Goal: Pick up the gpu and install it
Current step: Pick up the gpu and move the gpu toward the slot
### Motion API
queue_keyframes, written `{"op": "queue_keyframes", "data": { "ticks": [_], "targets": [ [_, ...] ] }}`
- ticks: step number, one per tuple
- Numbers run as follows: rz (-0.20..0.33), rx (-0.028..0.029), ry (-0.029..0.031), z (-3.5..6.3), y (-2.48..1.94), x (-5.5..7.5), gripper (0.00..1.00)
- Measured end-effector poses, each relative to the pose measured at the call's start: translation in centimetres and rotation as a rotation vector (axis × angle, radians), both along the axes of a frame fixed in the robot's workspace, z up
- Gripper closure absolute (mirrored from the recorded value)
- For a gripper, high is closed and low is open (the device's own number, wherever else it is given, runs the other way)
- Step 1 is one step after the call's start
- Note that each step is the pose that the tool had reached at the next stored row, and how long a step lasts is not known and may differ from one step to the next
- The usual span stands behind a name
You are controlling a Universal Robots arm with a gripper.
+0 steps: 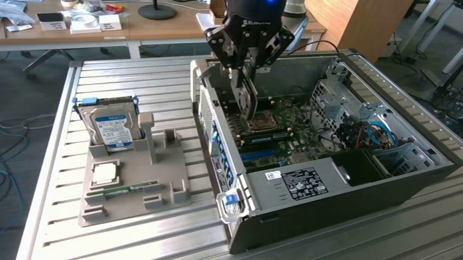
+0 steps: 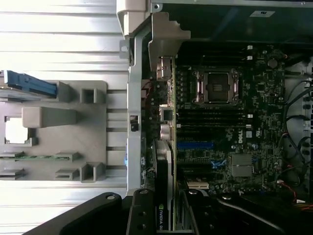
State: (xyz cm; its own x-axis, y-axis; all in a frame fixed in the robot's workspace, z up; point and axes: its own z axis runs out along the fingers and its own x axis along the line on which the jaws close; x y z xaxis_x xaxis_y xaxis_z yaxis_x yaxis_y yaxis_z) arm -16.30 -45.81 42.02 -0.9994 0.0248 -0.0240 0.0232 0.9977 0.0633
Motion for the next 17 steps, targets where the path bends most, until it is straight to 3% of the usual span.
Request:
{"op": "queue_keyframes", "data": {
  "ticks": [17],
  "targets": [
    [0.000, 0.0073, 0.0000, -0.01, 0.00, 4.2, 0.73]
  ]
}}
